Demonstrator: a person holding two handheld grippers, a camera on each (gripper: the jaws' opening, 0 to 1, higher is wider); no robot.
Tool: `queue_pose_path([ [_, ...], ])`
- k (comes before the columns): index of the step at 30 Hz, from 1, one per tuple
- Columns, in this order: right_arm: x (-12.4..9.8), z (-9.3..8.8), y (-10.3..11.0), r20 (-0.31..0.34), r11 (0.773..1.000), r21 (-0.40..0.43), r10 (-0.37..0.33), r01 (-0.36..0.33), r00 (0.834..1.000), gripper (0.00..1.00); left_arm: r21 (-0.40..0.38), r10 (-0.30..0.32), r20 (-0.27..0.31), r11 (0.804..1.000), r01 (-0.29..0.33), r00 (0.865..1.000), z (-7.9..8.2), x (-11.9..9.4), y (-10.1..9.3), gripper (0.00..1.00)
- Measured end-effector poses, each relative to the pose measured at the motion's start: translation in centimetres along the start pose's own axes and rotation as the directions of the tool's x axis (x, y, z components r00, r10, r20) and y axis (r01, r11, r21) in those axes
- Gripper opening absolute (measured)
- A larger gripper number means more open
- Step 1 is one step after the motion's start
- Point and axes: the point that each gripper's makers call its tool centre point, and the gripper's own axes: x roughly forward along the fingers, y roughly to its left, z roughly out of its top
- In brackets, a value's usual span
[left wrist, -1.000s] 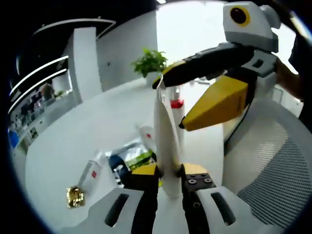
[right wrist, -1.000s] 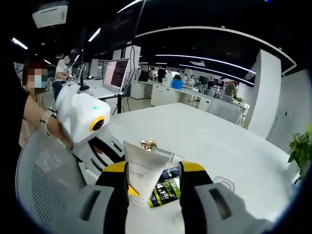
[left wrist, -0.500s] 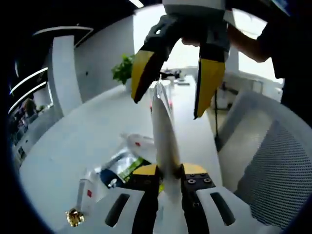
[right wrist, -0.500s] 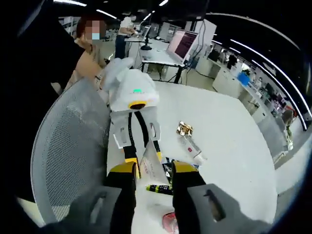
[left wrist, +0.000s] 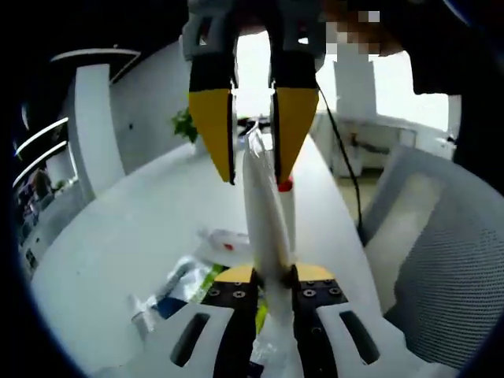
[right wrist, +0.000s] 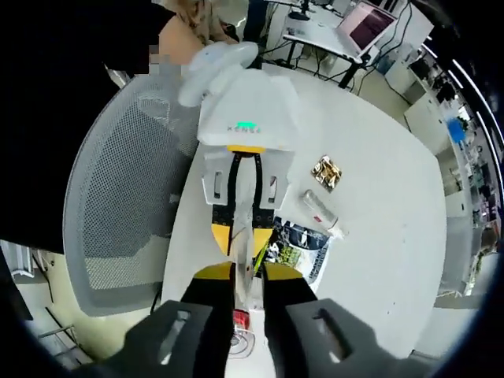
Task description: Arrange the skincare products in the storage area until every visible bottle or jar stands upright without overlapping.
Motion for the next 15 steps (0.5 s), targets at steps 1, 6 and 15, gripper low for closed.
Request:
queue_pose_path([
  [1, 0.2, -0.2, -0.2, -0.017, 1.000, -0.002, 0.001, -0.001, 1.000, 0.10, -0.002, -0.002, 0.004, 1.000, 0.002, 1.000, 0.1, 0.2, 0.1, 0.12],
  [6, 0.9, -1.3, -0.4, -0.071, 1.000, -0.003, 0.030, -0.030, 0.997, 0.09, -0.015, -0.009, 0.023, 1.000, 0.009, 1.000, 0.4, 1.1, 0.7, 0.12],
  [15, 0.7, -2.3, 0.1, -0.060, 0.989, 0.110, 0.109, -0.102, 0.992, 0.08, -0.037, -0.077, 0.033, 0.996, 0.078, 0.996, 0.8, 1.9, 0.4, 0.12],
])
